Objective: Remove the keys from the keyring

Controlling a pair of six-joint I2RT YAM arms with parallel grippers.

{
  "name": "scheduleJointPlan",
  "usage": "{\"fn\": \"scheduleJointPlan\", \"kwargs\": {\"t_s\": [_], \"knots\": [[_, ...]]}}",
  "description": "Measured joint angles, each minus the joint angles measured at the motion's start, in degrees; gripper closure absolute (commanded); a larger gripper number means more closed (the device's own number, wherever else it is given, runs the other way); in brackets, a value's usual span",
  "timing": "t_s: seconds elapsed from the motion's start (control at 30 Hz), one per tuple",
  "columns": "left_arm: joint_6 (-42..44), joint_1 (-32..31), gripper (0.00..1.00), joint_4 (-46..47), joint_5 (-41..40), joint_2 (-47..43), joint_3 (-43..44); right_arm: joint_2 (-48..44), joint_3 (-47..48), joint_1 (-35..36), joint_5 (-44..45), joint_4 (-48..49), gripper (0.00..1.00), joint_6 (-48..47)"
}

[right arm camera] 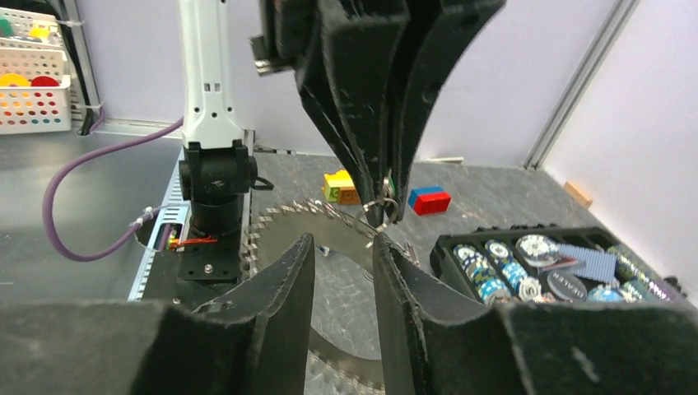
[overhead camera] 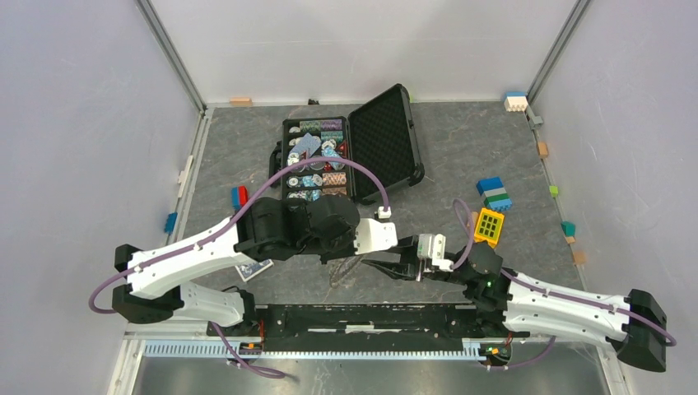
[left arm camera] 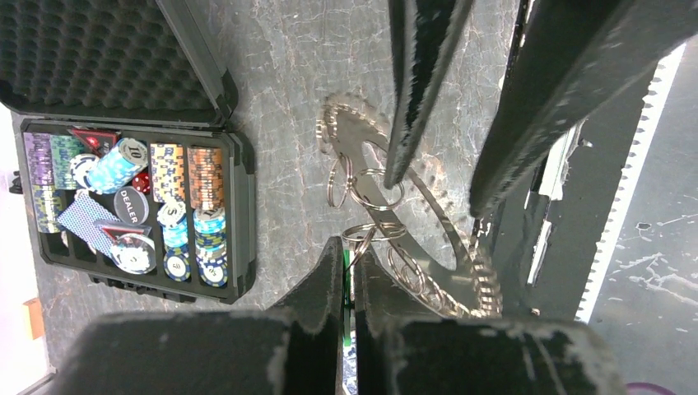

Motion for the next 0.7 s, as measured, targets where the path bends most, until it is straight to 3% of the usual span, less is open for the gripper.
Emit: {"fn": "scheduleJointPlan", "kwargs": {"t_s": [0.7], "knots": [[-0.66,0.02,0.98,-0.17,0.55,0.35,0.07,5.81,0.39,0.68,4.22,2.71,0.64,6.8]]}}
